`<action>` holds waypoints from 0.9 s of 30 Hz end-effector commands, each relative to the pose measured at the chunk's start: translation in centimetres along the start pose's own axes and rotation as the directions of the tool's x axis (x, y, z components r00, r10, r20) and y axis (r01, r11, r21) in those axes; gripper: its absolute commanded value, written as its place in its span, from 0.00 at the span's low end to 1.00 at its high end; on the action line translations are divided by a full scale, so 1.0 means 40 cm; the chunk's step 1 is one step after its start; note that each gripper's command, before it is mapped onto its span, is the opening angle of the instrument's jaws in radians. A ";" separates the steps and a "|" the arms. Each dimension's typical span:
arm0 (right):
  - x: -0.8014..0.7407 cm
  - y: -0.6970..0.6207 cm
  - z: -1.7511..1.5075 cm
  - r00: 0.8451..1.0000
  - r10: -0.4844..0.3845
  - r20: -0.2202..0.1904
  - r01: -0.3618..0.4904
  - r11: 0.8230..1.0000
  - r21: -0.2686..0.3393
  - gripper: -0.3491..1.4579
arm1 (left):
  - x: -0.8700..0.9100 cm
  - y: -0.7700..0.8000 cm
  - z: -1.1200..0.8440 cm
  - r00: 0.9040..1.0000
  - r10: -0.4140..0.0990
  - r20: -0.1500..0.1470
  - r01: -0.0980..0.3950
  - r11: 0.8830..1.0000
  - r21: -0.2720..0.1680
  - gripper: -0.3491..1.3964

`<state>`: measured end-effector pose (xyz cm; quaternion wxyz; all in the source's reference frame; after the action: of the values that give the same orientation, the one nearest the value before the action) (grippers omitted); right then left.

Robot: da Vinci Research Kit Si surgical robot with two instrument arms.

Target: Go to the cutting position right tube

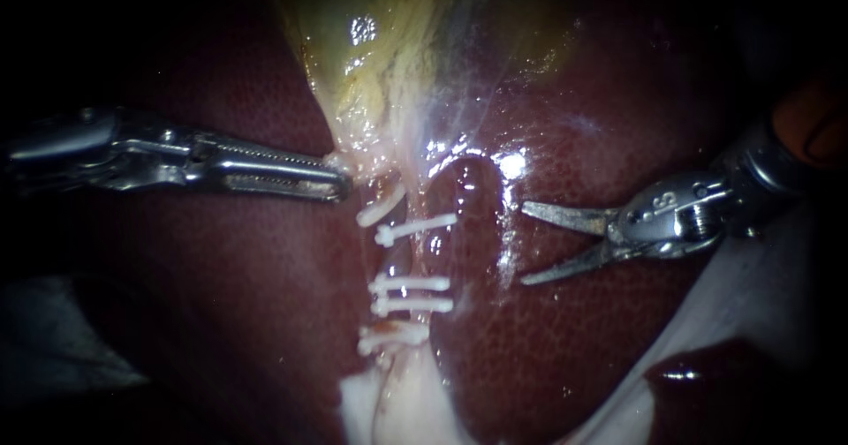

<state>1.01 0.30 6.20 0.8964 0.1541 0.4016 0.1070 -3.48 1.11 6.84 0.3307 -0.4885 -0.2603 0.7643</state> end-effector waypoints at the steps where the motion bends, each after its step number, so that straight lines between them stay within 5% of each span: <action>1: 0.0002 0.0000 0.0000 1.000 -0.001 -0.001 0.001 1.000 0.001 0.99 | 0.0007 0.0002 -0.0011 1.000 -0.001 0.000 0.001 1.000 -0.003 0.00; 5: 0.0003 0.0000 0.0000 1.000 0.000 -0.001 0.000 1.000 0.004 0.99 | 0.0049 0.0019 -0.0075 1.000 -0.010 0.003 0.010 1.000 -0.005 0.00; 11: 0.0010 -0.0004 0.0015 1.000 -0.005 -0.016 0.006 0.999 0.040 0.99 | 0.0119 0.0076 -0.0168 0.999 -0.011 -0.037 0.011 1.000 0.005 0.00; 18: 0.0024 -0.0026 0.0101 0.992 0.116 -0.053 -0.108 0.986 0.130 0.99 | 0.0121 0.0101 -0.0160 0.999 -0.006 -0.038 0.007 1.000 0.012 0.00; 27: 0.0012 -0.0030 0.0249 0.958 0.277 -0.072 -0.251 0.934 0.253 0.99 | 0.0121 0.0103 -0.0161 0.999 -0.006 -0.038 0.007 1.000 0.012 0.00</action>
<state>1.82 0.02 6.78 0.8216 0.3159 0.4348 0.1900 -3.14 1.26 6.02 0.3410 -0.5002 -0.2509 0.7553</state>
